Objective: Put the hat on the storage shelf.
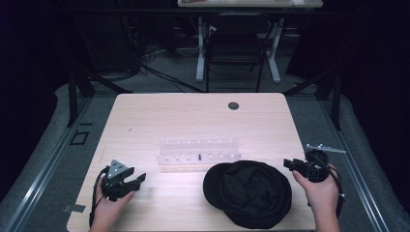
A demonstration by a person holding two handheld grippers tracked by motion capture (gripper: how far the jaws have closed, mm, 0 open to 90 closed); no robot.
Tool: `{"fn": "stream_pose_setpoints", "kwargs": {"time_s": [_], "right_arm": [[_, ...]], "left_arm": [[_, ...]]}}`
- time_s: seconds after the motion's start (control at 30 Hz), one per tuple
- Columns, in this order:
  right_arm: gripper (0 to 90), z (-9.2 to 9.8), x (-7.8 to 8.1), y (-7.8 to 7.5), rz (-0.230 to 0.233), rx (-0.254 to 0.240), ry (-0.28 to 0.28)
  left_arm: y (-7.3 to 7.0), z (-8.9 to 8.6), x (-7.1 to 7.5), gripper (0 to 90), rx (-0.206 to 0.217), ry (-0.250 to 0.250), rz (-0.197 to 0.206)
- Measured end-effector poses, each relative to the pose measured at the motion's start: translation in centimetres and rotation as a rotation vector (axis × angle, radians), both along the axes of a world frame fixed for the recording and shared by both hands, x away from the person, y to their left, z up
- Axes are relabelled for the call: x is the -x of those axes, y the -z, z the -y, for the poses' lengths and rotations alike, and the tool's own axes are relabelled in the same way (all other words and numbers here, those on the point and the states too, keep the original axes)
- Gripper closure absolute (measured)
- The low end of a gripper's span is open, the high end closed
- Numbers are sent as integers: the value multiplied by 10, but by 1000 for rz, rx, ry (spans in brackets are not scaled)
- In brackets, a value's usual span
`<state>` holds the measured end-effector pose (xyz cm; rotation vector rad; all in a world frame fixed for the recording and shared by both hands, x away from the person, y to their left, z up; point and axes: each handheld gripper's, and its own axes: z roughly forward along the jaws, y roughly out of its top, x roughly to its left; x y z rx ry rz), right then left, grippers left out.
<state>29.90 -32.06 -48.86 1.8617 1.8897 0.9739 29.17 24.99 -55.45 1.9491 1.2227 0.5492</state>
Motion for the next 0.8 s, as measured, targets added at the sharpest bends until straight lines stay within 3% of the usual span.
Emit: {"fn": "stream_pose_setpoints", "kwargs": {"time_s": [0.07,0.13,0.23,0.3,0.5,0.8], "right_arm": [[563,1,1,-3,-11,18,-6],[570,-1,4,-2,9,-15,17],[657,-4,11,-3,-13,4,-13],[670,-5,14,-6,-21,-3,-39],[635,-7,26,-13,-38,-48,-66],[608,-6,40,-15,-38,-40,-33]], "left_arm": [[-1,-1,0,462,2,-5,2],[-1,-1,1,462,3,-12,2],[-2,-1,1,462,7,-11,3],[-3,-1,1,462,8,-5,7],[-4,1,4,466,15,6,17],[-3,2,5,463,17,8,10]]}}
